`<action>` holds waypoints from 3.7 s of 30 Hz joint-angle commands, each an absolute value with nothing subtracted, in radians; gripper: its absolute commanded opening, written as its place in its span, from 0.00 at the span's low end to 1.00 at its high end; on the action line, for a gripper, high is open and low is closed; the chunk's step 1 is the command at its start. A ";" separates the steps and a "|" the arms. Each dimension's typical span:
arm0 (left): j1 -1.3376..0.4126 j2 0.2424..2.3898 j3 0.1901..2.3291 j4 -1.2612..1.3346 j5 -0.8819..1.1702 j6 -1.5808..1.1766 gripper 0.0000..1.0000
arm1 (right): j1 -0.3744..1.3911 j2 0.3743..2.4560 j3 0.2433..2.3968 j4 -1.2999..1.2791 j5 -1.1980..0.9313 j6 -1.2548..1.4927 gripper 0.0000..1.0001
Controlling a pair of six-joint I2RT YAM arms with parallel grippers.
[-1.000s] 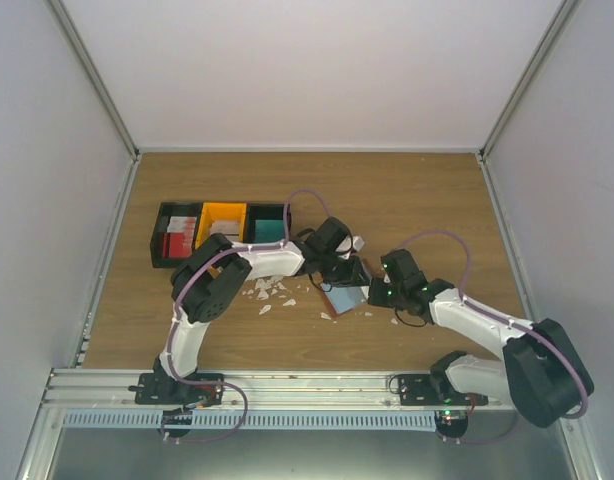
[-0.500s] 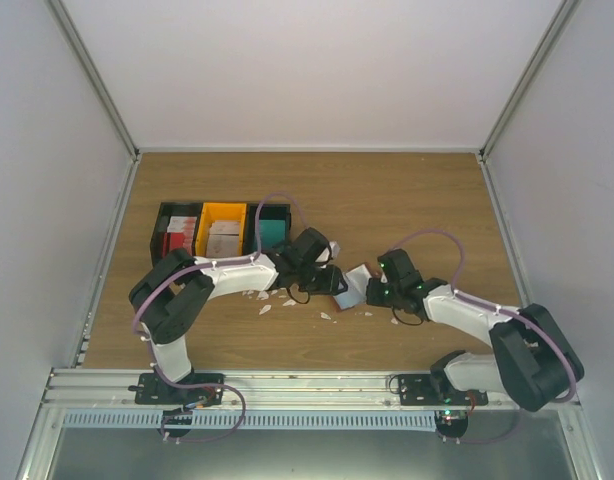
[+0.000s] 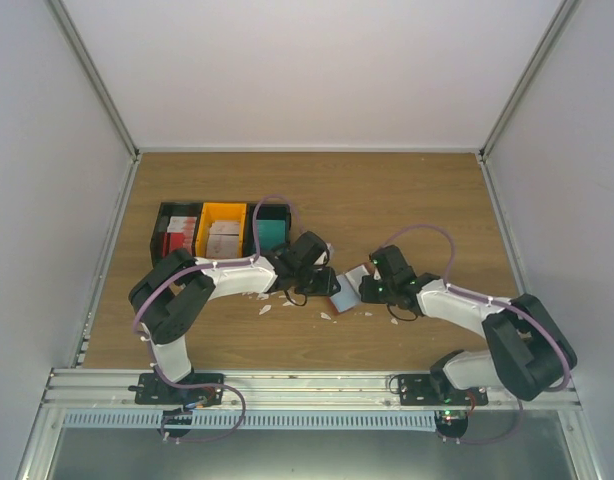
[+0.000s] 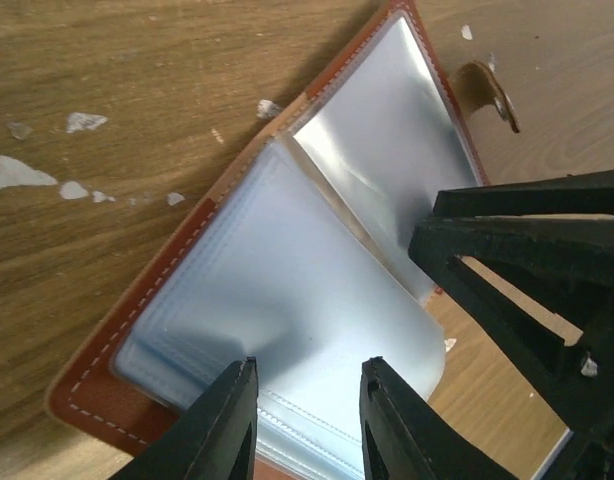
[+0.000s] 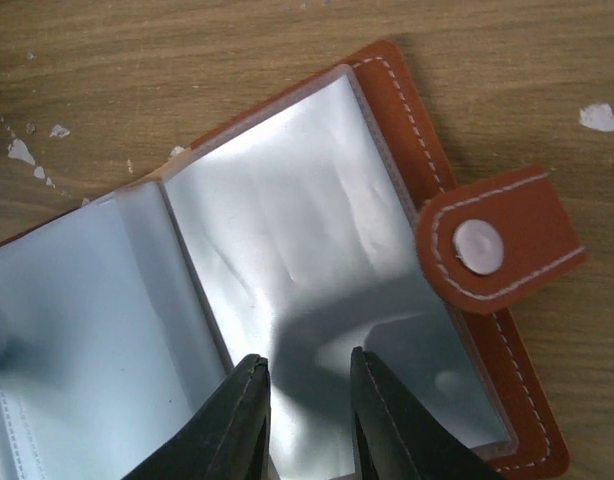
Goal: Put the credit cards into the card holder
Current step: Open the card holder at the center of the board.
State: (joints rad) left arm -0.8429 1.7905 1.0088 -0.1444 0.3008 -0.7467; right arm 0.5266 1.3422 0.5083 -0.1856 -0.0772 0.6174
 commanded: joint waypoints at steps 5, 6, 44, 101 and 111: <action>-0.836 1.780 0.989 -0.169 0.213 -0.734 0.30 | 0.688 1.423 0.527 -0.363 0.048 0.660 0.36; -0.834 1.774 0.986 -0.173 0.211 -0.731 0.30 | 0.711 1.432 0.537 -0.380 0.068 0.669 0.39; -0.698 1.505 0.800 -0.153 0.252 -0.687 0.34 | 0.795 1.518 0.768 -0.530 -0.052 0.631 0.46; -0.456 1.661 1.188 -0.459 0.006 -0.437 0.34 | 0.744 1.501 0.952 -0.523 0.149 0.516 0.72; -0.445 1.478 1.063 -0.389 -0.041 -0.520 0.42 | 0.729 1.510 1.105 -0.474 -0.028 0.309 0.70</action>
